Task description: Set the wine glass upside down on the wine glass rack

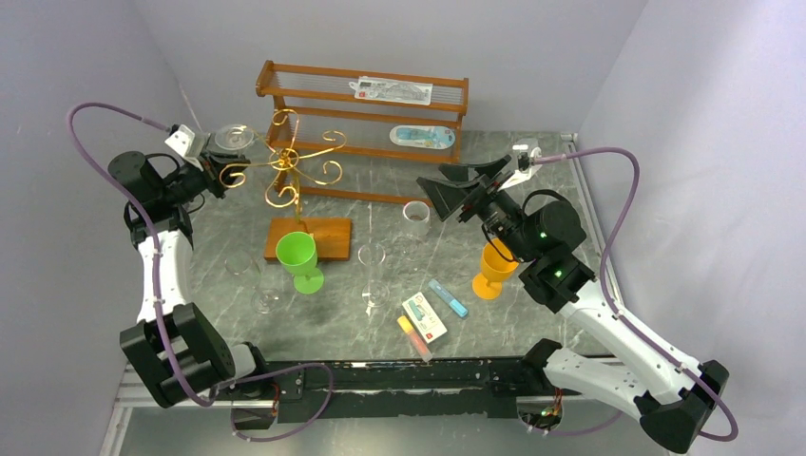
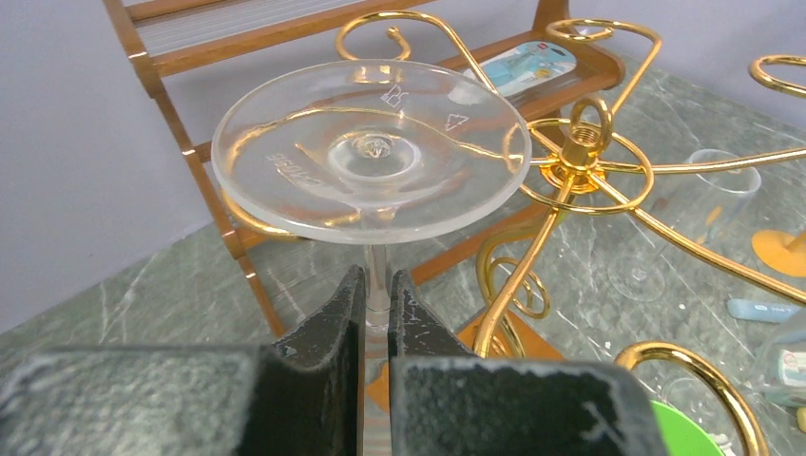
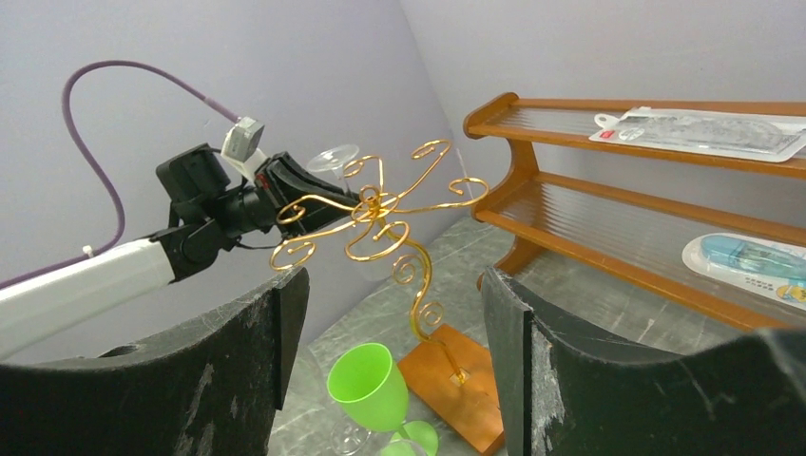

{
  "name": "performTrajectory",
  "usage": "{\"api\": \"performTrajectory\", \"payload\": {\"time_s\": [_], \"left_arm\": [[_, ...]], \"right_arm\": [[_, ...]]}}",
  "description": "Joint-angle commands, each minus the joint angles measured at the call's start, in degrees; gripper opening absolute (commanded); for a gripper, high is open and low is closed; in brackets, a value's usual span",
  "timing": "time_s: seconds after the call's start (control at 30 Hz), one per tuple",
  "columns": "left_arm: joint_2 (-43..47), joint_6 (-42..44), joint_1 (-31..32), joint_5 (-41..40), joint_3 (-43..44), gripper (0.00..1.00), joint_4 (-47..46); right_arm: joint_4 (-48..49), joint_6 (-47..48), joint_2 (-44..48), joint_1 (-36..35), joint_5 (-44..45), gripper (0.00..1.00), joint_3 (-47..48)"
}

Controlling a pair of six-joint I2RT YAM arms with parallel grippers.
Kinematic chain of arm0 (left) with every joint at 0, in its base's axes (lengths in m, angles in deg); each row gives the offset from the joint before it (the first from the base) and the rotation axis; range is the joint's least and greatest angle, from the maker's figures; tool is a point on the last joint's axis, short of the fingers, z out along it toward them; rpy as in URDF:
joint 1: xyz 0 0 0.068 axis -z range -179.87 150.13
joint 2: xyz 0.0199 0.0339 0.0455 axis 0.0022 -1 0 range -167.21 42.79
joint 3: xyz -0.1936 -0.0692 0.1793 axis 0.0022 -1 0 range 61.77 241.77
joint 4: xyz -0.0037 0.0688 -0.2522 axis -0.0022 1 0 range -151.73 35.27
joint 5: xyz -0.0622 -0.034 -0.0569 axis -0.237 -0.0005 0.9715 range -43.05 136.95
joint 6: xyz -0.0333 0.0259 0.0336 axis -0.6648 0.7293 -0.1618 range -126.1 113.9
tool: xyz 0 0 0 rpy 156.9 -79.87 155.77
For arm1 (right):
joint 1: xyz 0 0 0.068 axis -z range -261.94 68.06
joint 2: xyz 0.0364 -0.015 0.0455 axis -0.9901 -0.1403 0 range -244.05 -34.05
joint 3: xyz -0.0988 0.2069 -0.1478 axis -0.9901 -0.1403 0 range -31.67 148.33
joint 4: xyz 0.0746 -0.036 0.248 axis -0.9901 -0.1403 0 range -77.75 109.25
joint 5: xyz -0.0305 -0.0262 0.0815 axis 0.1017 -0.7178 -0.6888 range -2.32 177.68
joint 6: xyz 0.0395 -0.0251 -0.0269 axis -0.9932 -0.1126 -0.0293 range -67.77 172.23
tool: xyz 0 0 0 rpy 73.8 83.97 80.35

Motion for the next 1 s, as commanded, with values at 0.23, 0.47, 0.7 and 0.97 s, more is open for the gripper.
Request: {"api": "performTrajectory", "payload": {"time_s": [0.23, 0.47, 0.7, 0.97], "left_arm": [[-2.6, 2.9, 1.4, 8.3, 0.2, 0.05, -3.0], [-3.4, 10.0, 3.0, 4.3, 2.8, 0.05, 7.3], [-1.3, 8.3, 3.6, -0.3, 1.2, 0.05, 4.9], [1.4, 3.3, 3.6, -6.6, -2.4, 0.05, -1.3]], "right_arm": [[0.4, -0.8, 0.6, 0.2, -1.0, 0.71, -0.7], [0.8, -1.6, 1.1, 0.2, -1.4, 0.71, -1.1], [0.5, -1.5, 2.1, 0.1, -1.8, 0.71, -1.4], [1.6, -2.3, 2.2, 0.2, -2.8, 0.71, -1.9]]}}
